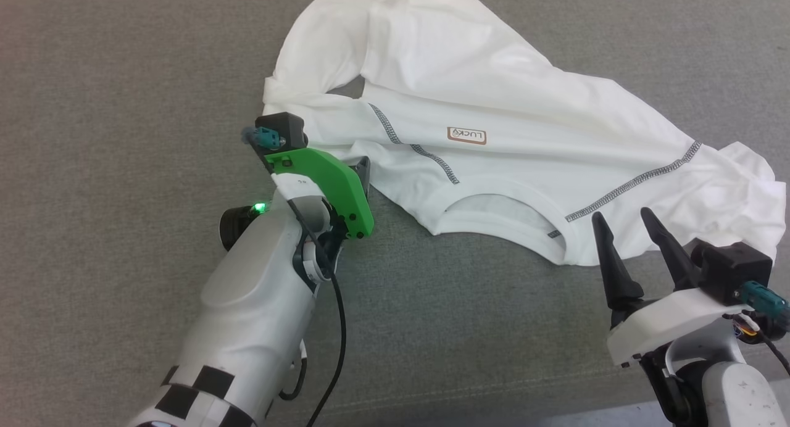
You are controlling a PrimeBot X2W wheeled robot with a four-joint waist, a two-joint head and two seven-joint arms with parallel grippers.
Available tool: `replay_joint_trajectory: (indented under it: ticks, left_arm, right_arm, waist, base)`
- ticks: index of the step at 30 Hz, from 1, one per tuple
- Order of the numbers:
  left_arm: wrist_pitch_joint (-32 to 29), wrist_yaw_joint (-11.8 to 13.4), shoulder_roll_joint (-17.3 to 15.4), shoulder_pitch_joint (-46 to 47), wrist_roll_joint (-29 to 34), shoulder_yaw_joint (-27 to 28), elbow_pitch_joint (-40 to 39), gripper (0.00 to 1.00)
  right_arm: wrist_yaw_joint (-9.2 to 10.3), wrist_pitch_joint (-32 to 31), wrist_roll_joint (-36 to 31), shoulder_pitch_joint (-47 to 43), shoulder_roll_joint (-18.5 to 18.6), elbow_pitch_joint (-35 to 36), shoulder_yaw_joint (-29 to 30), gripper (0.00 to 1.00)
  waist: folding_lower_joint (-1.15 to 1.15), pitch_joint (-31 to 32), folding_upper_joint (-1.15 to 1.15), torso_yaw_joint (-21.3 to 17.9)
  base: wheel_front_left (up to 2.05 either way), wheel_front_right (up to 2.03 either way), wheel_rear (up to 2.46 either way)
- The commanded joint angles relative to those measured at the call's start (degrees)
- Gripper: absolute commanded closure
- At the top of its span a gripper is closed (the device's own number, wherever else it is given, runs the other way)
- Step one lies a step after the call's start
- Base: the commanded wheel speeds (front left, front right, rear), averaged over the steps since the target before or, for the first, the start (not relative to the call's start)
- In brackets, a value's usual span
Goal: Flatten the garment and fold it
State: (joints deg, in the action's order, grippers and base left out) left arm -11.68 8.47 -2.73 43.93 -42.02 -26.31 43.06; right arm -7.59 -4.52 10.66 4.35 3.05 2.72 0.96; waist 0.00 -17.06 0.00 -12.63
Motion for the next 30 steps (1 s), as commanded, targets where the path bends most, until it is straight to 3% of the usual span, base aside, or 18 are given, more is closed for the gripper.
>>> replay_joint_trajectory:
  ticks: [1,7,15,30]
  left_arm:
    - [0.83,-0.36,-0.16,-0.55,-0.67,0.13,-0.56,0.0]
    - [1.28,-0.09,-0.2,-2.33,-2.82,1.09,-3.46,0.0]
    - [-0.43,1.7,-0.49,-1.86,-4.65,2.6,-1.62,0.0]
    - [0.94,0.92,-0.48,3.54,-7.02,4.39,3.19,0.0]
  right_arm:
    - [0.1,0.06,0.15,0.21,-0.16,-0.08,0.25,0.0]
    - [0.1,-0.94,0.21,-0.69,-0.17,0.45,0.9,0.0]
    - [0.1,-1.71,1.34,-0.09,-0.17,1.48,-0.91,0.0]
    - [0.1,-0.81,2.9,0.73,-0.17,0.47,-1.28,0.0]
  waist:
    - [0.0,0.55,0.0,0.51]
    - [0.0,1.6,0.0,1.83]
    - [0.0,0.29,0.0,0.76]
    - [0.0,-2.29,0.0,-1.38]
  base:
    - [0.0,0.0,0.0]
    - [0.0,0.0,0.0]
    - [0.0,0.0,0.0]
    - [0.0,0.0,0.0]
